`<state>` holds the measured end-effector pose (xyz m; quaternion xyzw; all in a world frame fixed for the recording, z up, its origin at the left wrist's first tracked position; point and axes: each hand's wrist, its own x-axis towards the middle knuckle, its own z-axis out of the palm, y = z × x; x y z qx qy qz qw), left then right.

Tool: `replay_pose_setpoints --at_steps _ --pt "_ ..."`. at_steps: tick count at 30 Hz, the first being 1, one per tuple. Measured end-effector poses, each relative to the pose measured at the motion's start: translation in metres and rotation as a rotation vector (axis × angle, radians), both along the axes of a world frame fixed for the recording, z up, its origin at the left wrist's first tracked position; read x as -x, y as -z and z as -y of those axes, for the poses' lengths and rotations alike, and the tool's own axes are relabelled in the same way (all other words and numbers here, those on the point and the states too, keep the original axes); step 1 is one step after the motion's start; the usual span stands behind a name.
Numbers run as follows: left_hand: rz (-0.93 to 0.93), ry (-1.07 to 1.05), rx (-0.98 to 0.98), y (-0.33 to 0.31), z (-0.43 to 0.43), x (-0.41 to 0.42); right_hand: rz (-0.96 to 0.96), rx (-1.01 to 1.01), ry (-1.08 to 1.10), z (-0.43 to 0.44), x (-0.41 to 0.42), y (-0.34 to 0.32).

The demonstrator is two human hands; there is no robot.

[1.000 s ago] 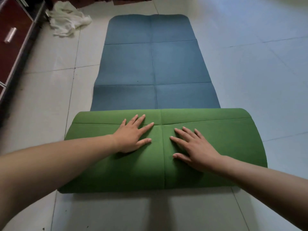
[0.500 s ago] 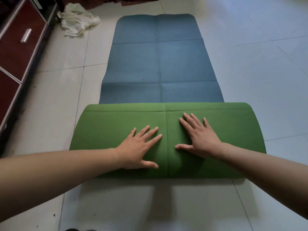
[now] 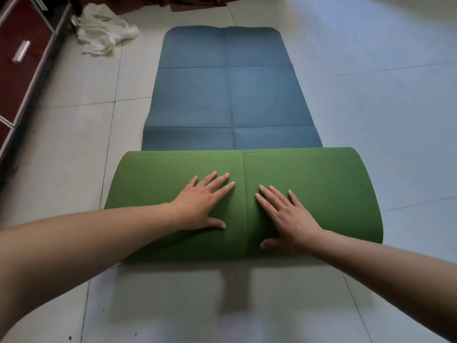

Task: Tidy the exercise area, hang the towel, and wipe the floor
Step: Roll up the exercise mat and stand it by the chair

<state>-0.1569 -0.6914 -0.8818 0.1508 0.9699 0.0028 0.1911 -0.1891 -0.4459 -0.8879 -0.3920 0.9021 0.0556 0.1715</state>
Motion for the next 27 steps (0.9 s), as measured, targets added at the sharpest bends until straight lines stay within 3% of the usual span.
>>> replay_pose_setpoints --at_steps 7,13,16,21,27 --pt "-0.082 0.076 -0.09 0.0 0.01 0.006 -0.074 0.003 0.124 0.015 0.029 -0.011" --pt "-0.081 0.171 -0.004 0.004 -0.006 0.009 -0.081 -0.089 0.284 0.027 0.042 -0.03" --pt "-0.07 0.139 -0.003 0.005 -0.004 0.016 -0.046 -0.077 0.359 0.032 0.028 -0.029" --pt "-0.164 0.074 -0.045 -0.013 0.015 0.043 -0.077 0.012 0.277 0.039 0.009 -0.026" --pt "-0.21 -0.156 -0.115 -0.025 0.032 0.055 -0.126 0.038 0.2 0.046 0.057 -0.036"
